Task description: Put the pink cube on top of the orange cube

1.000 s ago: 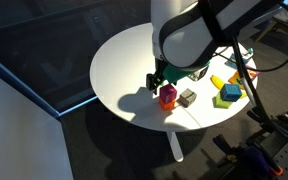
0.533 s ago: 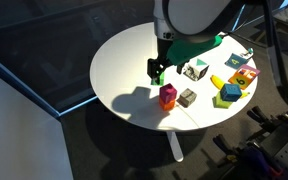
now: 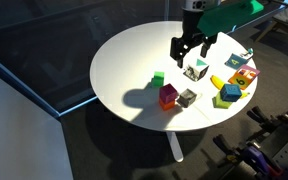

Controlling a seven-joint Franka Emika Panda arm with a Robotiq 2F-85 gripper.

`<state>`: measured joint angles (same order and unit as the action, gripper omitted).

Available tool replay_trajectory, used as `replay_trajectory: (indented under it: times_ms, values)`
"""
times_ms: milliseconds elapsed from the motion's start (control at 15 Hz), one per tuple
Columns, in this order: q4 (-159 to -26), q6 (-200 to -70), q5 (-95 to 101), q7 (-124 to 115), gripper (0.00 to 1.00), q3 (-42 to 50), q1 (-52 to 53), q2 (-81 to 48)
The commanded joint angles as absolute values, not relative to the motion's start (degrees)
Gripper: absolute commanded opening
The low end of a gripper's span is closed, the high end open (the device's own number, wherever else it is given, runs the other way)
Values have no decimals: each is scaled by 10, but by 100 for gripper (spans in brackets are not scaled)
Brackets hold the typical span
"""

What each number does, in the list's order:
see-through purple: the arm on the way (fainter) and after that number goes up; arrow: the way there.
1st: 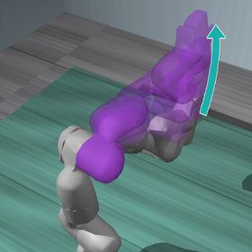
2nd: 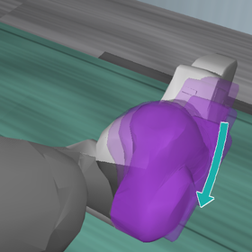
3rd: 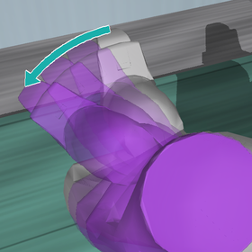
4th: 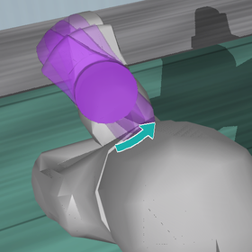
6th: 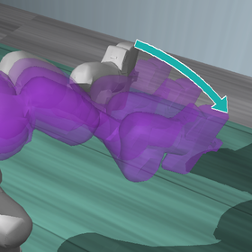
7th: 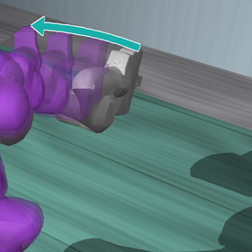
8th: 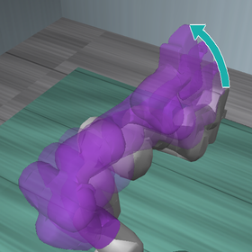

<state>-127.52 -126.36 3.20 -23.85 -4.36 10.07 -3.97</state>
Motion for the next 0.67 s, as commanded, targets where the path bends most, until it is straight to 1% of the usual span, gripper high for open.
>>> replay_trajectory:
  times_ms: [0, 600]
  values:
    - [-1321, -1238, 41, -202, 100, -38, 74, 20]
    - [-1432, -1221, 22, -93, 100, -25, 33, 153]
